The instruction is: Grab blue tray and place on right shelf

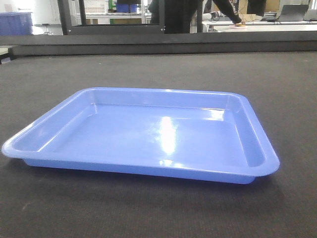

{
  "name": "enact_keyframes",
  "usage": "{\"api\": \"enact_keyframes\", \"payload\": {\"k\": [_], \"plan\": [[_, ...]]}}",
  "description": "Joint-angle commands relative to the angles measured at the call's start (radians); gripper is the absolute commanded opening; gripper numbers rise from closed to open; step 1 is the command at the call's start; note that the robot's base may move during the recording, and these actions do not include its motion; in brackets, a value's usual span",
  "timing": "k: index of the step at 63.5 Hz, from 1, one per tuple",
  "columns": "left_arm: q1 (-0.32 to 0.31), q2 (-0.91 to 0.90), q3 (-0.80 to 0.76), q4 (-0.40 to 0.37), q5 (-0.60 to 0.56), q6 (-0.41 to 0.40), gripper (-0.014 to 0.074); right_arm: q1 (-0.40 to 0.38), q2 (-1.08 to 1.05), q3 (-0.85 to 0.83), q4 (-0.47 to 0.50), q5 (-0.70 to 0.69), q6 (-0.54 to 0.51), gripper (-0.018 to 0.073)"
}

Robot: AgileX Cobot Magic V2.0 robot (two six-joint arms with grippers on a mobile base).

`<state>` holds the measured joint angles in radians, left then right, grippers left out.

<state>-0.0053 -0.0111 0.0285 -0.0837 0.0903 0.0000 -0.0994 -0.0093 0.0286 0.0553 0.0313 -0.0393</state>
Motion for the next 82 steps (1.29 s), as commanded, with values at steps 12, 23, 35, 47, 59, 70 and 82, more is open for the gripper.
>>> {"api": "enact_keyframes", "payload": {"k": [12,23,35,47,59,70,82], "plan": [[-0.003,-0.014,0.03,-0.01,-0.176,0.0,-0.0048,-0.004,-0.021,-0.023,0.0,-0.18,-0.012,0.0022],[-0.003,0.002,0.016,-0.015,-0.297,0.0,-0.0048,-0.004,-0.013,-0.12,0.036,-0.231,0.002,0.0022],[-0.004,0.088,-0.251,0.062,-0.137,0.0,-0.0045,0.001,0.128,-0.42,0.036,-0.081,0.002,0.0024],[-0.054,0.296,-0.571,0.067,0.154,0.0,0.0157,0.009,0.36,-0.614,0.036,-0.038,0.002,0.0208],[-0.099,0.501,-0.712,0.028,0.301,0.0,0.0387,0.088,0.539,-0.695,0.036,0.045,0.002,0.0583],[-0.199,0.646,-0.811,0.008,0.377,0.01,0.0388,0.236,0.667,-0.806,0.146,0.285,0.002,0.0587],[-0.289,0.889,-0.981,0.012,0.624,0.01,0.0388,0.406,0.887,-0.957,0.216,0.52,0.002,0.0587]]}}
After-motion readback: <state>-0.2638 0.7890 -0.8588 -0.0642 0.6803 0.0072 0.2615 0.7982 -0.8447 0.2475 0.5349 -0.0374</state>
